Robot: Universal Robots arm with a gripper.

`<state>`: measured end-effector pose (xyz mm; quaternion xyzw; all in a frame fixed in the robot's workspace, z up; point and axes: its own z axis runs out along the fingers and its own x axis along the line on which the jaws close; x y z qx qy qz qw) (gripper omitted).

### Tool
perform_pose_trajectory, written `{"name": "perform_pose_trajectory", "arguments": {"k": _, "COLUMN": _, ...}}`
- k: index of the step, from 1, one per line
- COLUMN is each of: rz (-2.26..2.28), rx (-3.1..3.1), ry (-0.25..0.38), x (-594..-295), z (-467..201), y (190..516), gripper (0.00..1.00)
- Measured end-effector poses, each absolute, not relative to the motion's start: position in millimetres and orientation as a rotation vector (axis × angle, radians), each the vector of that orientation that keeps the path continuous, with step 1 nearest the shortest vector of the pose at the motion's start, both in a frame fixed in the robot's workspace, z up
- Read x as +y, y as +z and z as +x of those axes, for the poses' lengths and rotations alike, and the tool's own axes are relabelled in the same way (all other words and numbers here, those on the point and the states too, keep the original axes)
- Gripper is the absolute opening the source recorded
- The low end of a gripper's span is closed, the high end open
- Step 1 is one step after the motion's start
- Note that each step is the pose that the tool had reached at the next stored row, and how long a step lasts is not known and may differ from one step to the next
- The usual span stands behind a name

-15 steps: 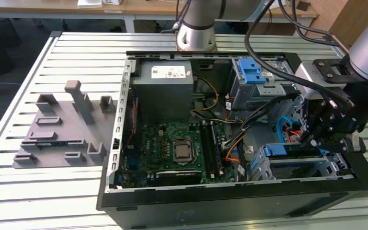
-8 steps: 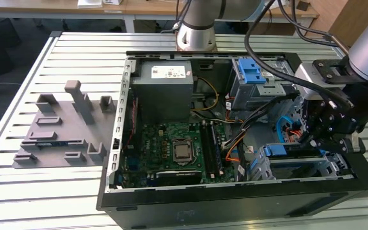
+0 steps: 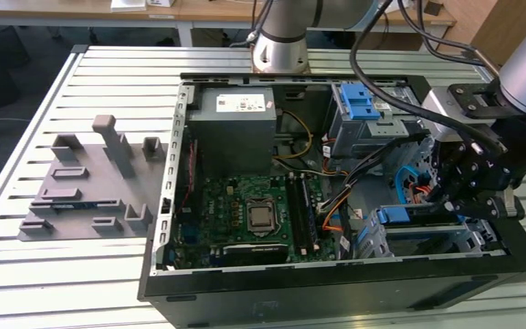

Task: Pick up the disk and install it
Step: 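Insert the first disk wire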

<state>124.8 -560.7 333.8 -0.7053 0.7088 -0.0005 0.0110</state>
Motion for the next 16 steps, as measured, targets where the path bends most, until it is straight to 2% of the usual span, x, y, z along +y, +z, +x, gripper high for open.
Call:
{"name": "perform_pose_trajectory", "arguments": {"k": 1, "rz": -2.201, "rx": 2.211, "ry": -0.001, "x": -560.7, "z": 124.8, "y": 339.4, "gripper": 0.22}}
{"name": "perform_pose_trajectory", "arguments": {"k": 2, "rz": -2.201, "rx": 2.211, "ry": -0.001, "x": -560.7, "z": 124.8, "y": 339.6, "gripper": 0.11}}
{"name": "perform_pose_trajectory", "arguments": {"k": 16, "rz": -2.201, "rx": 2.211, "ry": -0.001, "x": -560.7, "z": 124.8, "y": 342.7, "gripper": 0.11}}
